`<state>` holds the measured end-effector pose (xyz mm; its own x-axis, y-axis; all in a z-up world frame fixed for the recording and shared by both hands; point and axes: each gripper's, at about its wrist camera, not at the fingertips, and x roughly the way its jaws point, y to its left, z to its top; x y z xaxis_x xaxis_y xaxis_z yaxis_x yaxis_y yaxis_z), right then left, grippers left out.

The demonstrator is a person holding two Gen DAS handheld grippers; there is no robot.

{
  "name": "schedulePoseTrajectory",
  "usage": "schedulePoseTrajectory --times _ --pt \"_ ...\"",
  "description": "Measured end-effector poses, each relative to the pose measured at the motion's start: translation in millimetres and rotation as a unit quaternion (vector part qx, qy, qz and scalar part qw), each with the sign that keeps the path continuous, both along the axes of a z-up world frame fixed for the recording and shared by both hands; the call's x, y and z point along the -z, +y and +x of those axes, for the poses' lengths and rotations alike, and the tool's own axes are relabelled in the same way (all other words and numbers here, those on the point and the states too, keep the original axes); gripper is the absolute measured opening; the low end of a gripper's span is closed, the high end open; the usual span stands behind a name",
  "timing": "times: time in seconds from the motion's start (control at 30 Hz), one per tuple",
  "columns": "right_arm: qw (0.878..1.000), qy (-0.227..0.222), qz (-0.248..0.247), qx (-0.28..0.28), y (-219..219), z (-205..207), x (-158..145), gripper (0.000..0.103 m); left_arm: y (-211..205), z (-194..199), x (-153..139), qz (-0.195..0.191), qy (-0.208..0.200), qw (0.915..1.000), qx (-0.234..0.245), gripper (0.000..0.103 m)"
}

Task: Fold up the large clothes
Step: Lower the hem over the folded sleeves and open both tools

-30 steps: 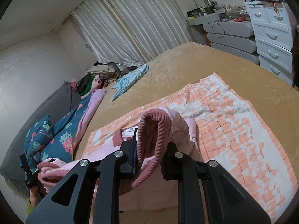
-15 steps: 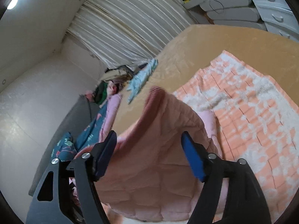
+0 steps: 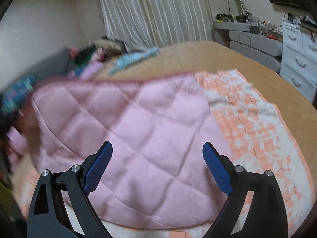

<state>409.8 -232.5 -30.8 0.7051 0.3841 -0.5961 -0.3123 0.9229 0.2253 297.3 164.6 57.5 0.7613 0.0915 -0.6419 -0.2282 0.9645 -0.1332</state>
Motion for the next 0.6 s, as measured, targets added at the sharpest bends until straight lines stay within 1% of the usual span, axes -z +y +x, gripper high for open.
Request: schedulePoseTrajectory --times 0.03,0.1,0.13,0.17,0.2,0.23,0.33,0.4,0.43,0.47,0.6 --pt "1.0 0.01 -0.012 -0.003 4 1 15 0.092 1 -1 -1 -0.007 -0.003 1.0 0.0 0.024" --pt "0.999 0.026 -0.026 -0.008 9 4 33 0.092 0 -2 -1 -0.012 -0.006 0.9999 0.002 0.03" --pt "0.999 0.03 -0.035 -0.01 12 5 39 0.093 0 -3 -2 -0.015 -0.009 0.9998 0.003 0.037" --pt "0.999 0.029 -0.042 -0.011 13 5 43 0.094 -2 -4 -3 -0.018 -0.013 0.9997 0.005 0.049" --pt "0.999 0.024 -0.044 -0.014 14 4 43 0.094 -3 -6 -5 -0.019 -0.019 0.9996 0.006 0.055" --pt "0.999 0.024 -0.041 -0.014 14 3 42 0.094 -6 -8 -9 -0.018 -0.026 0.9995 0.008 0.064" --pt "0.999 0.026 -0.021 -0.012 8 2 38 0.094 -15 -14 -19 -0.001 -0.041 0.9991 0.01 0.069" --pt "1.0 0.023 -0.018 -0.011 6 0 34 0.094 -21 -17 -25 0.009 -0.048 0.9987 0.011 0.071" --pt "1.0 0.019 -0.018 -0.01 5 -2 32 0.094 -26 -20 -30 0.023 -0.055 0.9982 0.013 0.073" --pt "1.0 0.015 -0.018 -0.01 5 -3 30 0.094 -29 -23 -33 0.033 -0.059 0.9976 0.013 0.077" --pt "1.0 -0.021 -0.005 -0.013 -1 -16 11 0.094 -42 -32 -45 0.063 -0.075 0.995 0.021 0.083"
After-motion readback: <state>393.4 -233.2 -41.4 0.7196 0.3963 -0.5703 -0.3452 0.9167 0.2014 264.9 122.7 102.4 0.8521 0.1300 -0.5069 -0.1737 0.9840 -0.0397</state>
